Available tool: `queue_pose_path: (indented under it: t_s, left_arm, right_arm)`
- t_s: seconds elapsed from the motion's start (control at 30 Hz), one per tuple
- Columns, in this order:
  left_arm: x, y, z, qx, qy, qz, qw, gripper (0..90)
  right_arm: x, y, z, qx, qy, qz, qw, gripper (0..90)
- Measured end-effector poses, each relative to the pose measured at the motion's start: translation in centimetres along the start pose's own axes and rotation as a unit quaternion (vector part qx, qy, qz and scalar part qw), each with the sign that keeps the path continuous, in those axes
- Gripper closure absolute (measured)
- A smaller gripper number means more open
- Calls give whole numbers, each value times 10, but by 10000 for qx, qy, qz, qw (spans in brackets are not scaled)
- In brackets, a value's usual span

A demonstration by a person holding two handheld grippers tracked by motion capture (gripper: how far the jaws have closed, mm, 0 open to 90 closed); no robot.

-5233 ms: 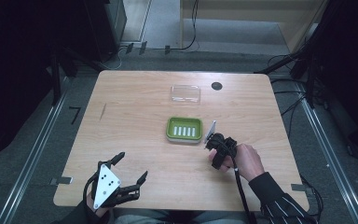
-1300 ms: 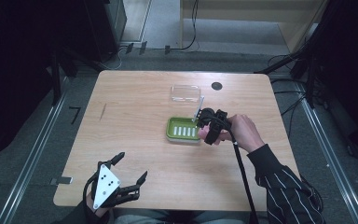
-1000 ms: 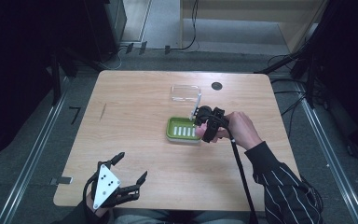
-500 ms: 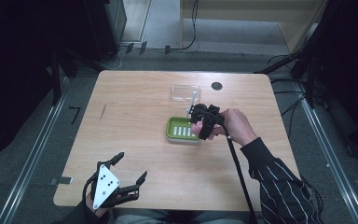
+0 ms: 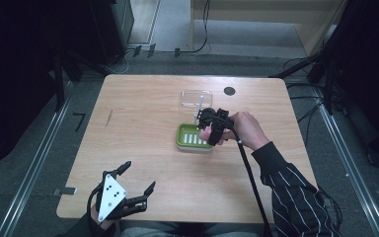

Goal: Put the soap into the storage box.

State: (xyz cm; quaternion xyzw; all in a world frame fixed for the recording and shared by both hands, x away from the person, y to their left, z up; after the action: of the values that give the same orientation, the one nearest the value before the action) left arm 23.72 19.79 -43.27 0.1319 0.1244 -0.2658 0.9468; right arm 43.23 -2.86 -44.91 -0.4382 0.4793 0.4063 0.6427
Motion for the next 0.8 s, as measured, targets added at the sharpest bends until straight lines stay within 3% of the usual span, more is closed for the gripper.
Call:
queue_pose_path:
  t_s: [0.8]
  left_arm:
    - [-1,0,-1,-39,-16,28,10000,137]
  right_arm:
    - [11,-4,21,-322,-19,48,9995,388]
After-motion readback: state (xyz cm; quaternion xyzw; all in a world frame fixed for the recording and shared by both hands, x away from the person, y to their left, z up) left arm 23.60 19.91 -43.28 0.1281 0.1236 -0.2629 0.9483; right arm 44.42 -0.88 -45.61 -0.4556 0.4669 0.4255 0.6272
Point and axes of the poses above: each handheld gripper's, and its own axes: x roughly forward along the jaws, z roughly out of its top, y roughly to its left, the point moved 7 cm from there along x, roughly forward along the jaws, and after that the axes turned 1 degree about -x, right-handed, at the moved point
